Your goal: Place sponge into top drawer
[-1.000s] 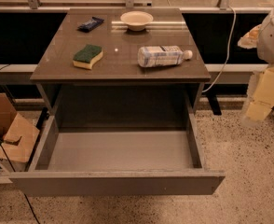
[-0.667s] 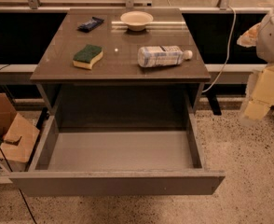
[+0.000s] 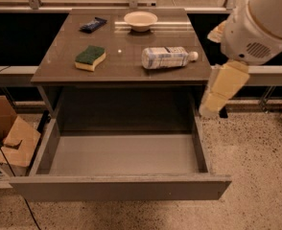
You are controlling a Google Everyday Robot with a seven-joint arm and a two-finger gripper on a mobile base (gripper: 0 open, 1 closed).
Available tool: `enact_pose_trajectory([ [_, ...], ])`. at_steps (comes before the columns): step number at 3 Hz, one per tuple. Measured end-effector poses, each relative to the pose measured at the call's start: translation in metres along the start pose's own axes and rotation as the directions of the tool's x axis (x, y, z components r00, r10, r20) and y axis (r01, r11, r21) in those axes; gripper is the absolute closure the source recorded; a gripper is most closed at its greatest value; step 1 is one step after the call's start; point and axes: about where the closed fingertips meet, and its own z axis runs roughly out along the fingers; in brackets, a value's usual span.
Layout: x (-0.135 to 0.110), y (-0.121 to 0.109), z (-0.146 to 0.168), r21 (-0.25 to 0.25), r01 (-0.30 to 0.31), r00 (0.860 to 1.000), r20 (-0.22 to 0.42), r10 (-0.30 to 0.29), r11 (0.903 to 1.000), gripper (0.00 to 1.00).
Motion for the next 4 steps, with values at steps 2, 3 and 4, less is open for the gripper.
enact_pose_trajectory([
  [2, -0.064, -0.026, 0.062, -0.081, -0.021, 0.988, 0.151, 0.033, 0.9965, 0.0],
  [3, -0.092, -0.044, 0.097, -0.144, -0.025, 0.98, 0.191, 0.052, 0.9892, 0.0],
  [4, -0.096, -0.046, 0.102, -0.151, -0.022, 0.979, 0.196, 0.052, 0.9883, 0.0],
])
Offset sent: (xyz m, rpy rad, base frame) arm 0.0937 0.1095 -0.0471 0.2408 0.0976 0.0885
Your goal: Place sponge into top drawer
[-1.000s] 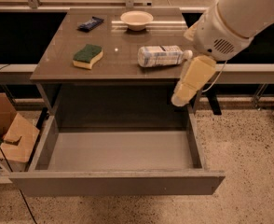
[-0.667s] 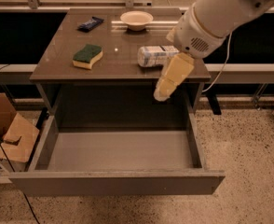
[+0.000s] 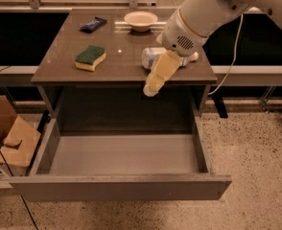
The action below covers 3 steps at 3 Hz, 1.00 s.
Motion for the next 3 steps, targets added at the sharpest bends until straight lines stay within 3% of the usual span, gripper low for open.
enact_pose_trajectory([
  [1, -0.003, -0.007, 0.009, 0.021, -0.041, 0.999, 0.024, 0.04, 0.9989, 0.0],
  [3, -0.034, -0.074, 0.066, 0.082, -0.137, 0.981, 0.153, 0.123, 0.9872, 0.0],
])
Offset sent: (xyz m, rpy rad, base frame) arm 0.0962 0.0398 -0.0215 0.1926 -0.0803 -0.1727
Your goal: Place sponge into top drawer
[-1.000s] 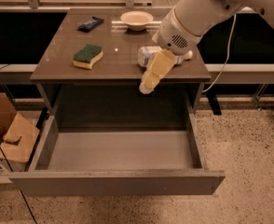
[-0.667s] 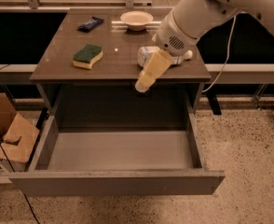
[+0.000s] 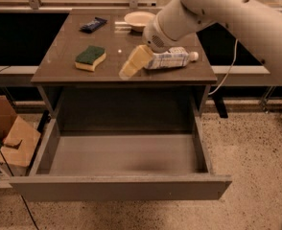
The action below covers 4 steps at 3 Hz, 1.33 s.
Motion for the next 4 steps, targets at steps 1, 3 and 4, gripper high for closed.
enact_pose_trajectory([
  [1, -0.016, -0.026, 0.039, -0.006, -0.027, 0.998, 0.048, 0.028, 0.9996, 0.0],
  [3, -0.039, -0.051, 0.112, -0.073, -0.071, 0.992, 0.099, 0.078, 0.9948, 0.0],
  [4, -0.055, -0.05, 0.131, -0.092, -0.053, 0.992, 0.113, 0.063, 0.9944, 0.0],
])
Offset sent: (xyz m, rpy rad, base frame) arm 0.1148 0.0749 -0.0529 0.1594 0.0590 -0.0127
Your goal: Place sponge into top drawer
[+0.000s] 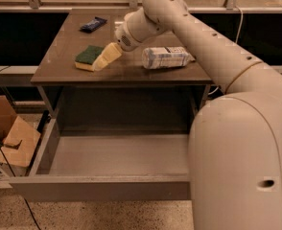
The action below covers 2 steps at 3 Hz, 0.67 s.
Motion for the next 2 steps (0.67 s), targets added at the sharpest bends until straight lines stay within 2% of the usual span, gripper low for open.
enact_pose_trajectory([
  [2, -0.023, 0.009, 0.046, -0.08, 0.02, 1.0, 0.021, -0.019, 0.9966, 0.0],
])
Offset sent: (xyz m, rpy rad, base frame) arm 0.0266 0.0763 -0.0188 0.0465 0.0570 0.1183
